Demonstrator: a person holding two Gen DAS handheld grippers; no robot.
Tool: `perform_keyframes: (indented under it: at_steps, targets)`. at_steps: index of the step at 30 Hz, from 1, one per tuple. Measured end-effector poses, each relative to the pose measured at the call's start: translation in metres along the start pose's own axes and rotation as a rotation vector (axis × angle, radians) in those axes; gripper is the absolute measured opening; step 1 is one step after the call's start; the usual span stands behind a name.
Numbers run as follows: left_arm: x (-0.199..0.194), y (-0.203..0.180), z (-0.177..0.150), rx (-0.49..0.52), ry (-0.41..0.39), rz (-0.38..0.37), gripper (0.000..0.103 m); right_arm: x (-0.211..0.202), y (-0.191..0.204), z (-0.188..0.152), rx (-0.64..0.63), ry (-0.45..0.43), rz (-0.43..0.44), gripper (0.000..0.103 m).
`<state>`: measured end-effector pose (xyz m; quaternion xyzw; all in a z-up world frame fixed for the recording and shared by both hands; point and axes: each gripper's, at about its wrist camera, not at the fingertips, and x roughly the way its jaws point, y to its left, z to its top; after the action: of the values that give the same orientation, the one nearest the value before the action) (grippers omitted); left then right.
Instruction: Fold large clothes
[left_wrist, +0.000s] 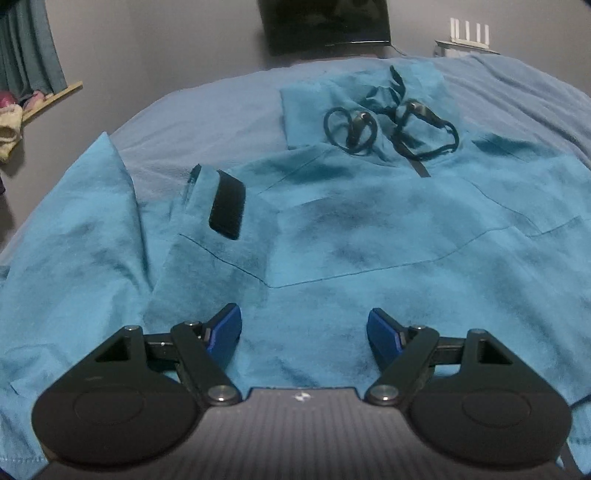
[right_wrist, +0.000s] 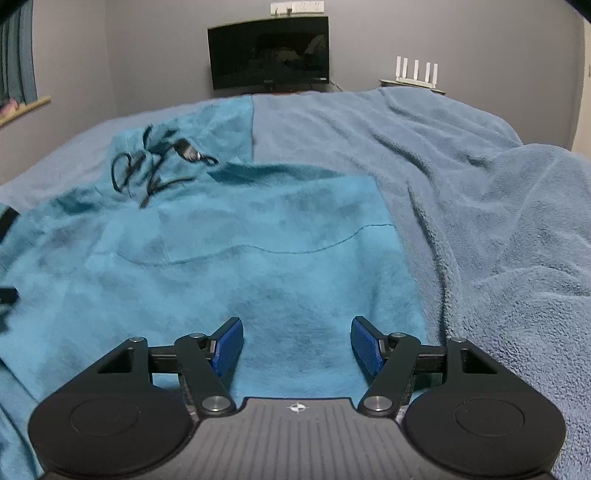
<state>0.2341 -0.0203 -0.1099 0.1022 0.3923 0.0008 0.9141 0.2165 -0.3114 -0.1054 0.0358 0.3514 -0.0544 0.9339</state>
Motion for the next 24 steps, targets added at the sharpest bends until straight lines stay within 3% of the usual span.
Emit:
perform_keyframes:
  at_steps: [4, 7, 10, 12, 15, 20, 24]
  targets:
    - [-0.026, 0.006, -0.005, -0.001, -0.050, -0.021, 0.077, 0.007, 0.000, -0.002, -0.007, 0.017, -0.010, 0.070]
    - [-0.053, 0.020, -0.004, -0.052, -0.104, -0.077, 0.077, 0.000, -0.003, -0.001, 0.012, -0.028, 0.014, 0.084]
    - [-0.085, 0.046, -0.003, -0.110, -0.155, -0.071, 0.082, -0.011, -0.003, 0.001, 0.021, -0.091, 0.020, 0.097]
    - [-0.106, 0.073, -0.003, -0.170, -0.189, -0.043, 0.087, -0.019, -0.001, 0.002, 0.021, -0.134, 0.008, 0.099]
    - [-0.128, 0.122, -0.007, -0.263, -0.216, 0.014, 0.096, -0.032, 0.002, 0.004, 0.010, -0.198, -0.014, 0.102]
    - [-0.139, 0.223, -0.015, -0.358, -0.199, 0.229, 0.096, -0.052, 0.008, 0.009, 0.012, -0.291, -0.059, 0.102]
    - [-0.132, 0.305, -0.021, -0.420, -0.191, 0.402, 0.096, -0.060, 0.013, 0.010, 0.031, -0.294, 0.023, 0.102]
